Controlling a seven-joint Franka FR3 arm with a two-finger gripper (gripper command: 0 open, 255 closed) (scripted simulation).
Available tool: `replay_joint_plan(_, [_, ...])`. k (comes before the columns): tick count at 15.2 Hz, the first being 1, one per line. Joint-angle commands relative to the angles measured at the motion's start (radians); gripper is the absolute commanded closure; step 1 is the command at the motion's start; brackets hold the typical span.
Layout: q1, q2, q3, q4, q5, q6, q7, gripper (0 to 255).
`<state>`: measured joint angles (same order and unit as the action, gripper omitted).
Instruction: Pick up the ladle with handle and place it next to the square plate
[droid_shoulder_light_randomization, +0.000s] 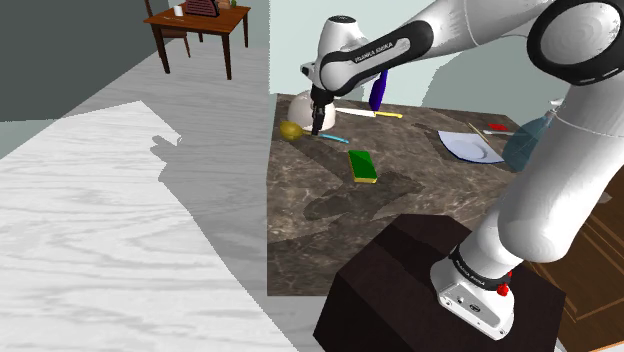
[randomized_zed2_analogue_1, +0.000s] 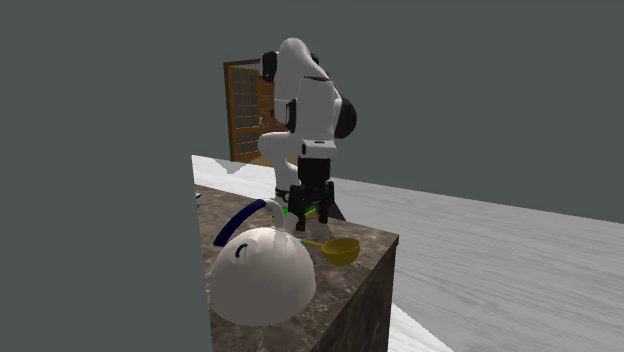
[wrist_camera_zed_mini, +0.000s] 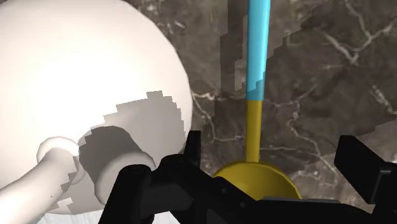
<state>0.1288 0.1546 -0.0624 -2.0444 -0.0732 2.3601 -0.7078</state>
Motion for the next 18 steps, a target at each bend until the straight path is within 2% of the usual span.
replay_joint_plan(1, [0.001,0.051,0.008,0.037,0.009,0.02,-0.029,0])
replay_joint_plan(9, [-0.003,0.124,0.008,0.03,0.01,0.101,-0.03,0])
replay_joint_plan(16, [-0.005,0.124,0.01,0.03,0.01,0.1,-0.029,0])
replay_joint_plan(17, [-0.007,0.129,0.009,0.019,0.01,0.117,-0.032,255])
replay_joint_plan(18, [0.0,0.168,0.011,0.035,0.006,0.139,-0.017,255])
